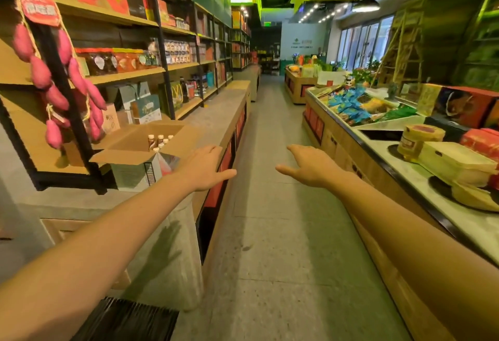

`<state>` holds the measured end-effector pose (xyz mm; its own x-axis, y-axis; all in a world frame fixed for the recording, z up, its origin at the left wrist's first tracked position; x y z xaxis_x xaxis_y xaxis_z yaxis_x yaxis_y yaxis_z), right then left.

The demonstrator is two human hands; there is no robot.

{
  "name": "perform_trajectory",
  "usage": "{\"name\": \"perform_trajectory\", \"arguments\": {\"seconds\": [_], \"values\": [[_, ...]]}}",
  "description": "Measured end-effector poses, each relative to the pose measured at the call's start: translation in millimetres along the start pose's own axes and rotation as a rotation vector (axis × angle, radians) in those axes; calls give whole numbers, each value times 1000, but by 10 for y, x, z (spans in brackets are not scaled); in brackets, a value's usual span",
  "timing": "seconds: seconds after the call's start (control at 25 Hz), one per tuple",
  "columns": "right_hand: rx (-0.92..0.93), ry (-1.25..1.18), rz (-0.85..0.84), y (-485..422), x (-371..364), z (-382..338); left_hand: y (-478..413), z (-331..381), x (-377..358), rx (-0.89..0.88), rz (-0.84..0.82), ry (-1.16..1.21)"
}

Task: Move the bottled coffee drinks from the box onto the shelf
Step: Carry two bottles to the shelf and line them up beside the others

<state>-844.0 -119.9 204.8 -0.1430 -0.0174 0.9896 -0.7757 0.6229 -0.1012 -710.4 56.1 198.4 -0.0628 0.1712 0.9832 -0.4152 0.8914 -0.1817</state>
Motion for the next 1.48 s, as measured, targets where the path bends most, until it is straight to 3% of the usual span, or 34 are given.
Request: {"name": "perform_trajectory", "arguments": {"seconds": [0.28, 0.52, 0.8, 1.04, 1.32, 1.48], "values": [[84, -5, 27, -2324, -382, -56, -1820, -1013, -537, 95, 37, -8], [336, -55, -27, -4081, -656, -727, -2848, -1962, -754, 251, 60, 24], [571, -94, -117, -5420, -1209, -1932, -3230, -3360, -1001, 463, 58, -43], [640, -208, -157, -6426, -1668, -3098, -3488, -4565, -1247, 636, 35, -73], [833, -260, -248, -6883, -2240, -4299, -3264, -5593, -1666, 785, -77, 9], [933, -150, -404, -7018, -2639, -4862, -2984, -5976, -1999, 927, -146, 45]]}}
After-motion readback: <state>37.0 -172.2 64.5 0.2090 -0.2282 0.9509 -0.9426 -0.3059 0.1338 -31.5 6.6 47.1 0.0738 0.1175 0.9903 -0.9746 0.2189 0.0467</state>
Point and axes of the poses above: each hand's wrist, its own y-axis away from the middle knuckle, its own x-axis out of the back of the hand, z = x × y, the point moved 3 cm from there along -y, towards the middle knuckle, and after that the axes turned 15 degrees about -x, right-handed, at the moved point
